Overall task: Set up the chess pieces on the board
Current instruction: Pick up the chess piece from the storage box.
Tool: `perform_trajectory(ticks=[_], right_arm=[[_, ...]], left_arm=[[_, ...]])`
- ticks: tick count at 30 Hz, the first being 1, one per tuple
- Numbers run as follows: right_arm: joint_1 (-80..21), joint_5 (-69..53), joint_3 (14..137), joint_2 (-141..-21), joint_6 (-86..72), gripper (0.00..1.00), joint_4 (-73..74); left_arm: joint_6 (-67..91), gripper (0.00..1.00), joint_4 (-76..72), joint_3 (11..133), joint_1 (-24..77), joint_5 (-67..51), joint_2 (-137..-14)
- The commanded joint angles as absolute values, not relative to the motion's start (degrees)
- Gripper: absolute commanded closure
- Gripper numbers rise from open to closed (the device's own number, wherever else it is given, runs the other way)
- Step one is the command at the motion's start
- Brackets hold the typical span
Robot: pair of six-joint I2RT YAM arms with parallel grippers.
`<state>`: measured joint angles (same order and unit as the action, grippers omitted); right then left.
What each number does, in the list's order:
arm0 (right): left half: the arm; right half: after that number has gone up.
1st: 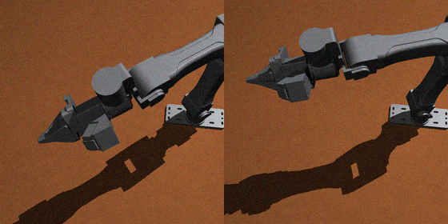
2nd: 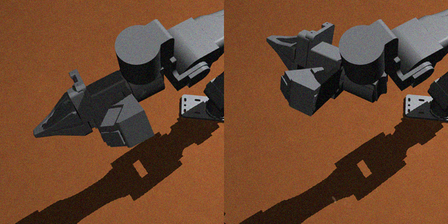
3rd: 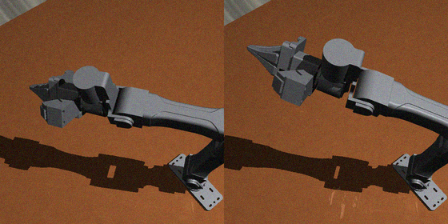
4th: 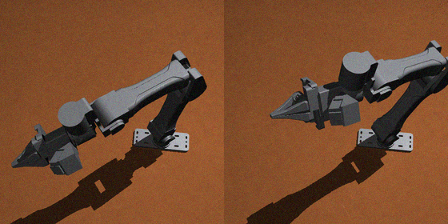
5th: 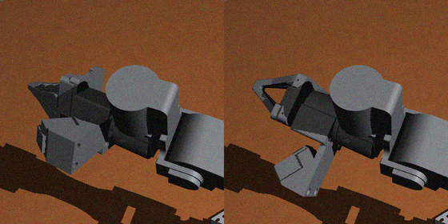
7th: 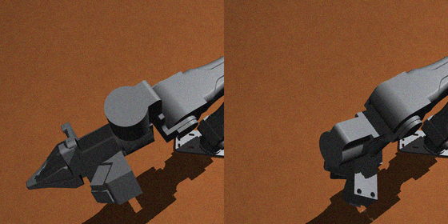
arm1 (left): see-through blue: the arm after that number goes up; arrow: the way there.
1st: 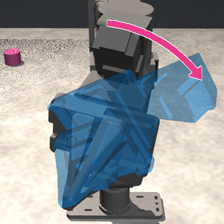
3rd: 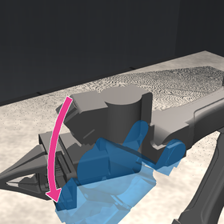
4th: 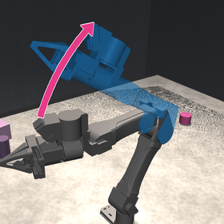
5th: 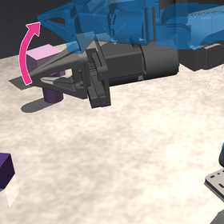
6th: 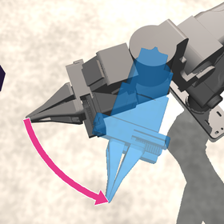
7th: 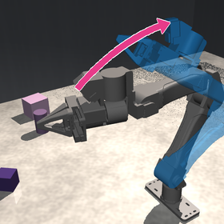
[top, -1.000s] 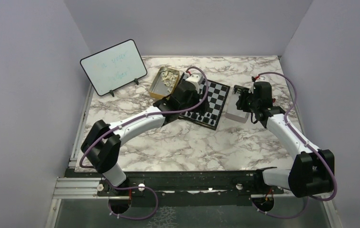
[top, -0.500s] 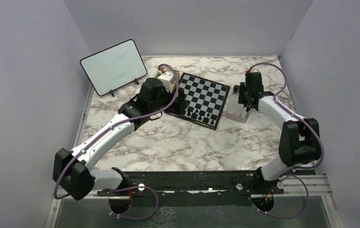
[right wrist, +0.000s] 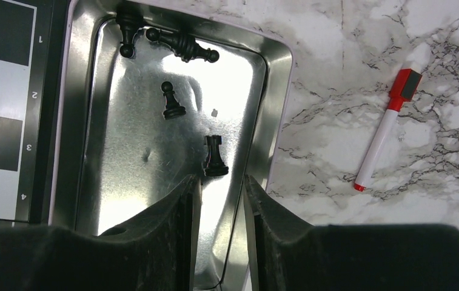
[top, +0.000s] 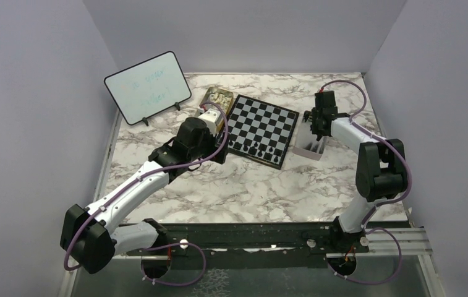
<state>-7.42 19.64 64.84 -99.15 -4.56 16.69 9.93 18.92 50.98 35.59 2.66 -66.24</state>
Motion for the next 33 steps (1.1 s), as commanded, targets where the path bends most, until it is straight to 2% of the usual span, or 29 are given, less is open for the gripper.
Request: perform_trajectory(ticks=[1,24,33], right_arm=[[-7.12,21.54,67.93,-101.47,-3.62,0.64,18.36],[-6.75,19.78,69.73,-108.31,-4.57,0.64,20.51],[-6.54,17.97,69.17,-108.75,-5.0,0.72,20.27]], left_arm=[[8.66,0.01,17.88,51.11,35.42,7.01,-63.56],[7.4,0.01,17.58,50.36,35.42,9.07,-61.43],[7.23,0.02,17.58,50.27,35.42,8.71,-60.84]])
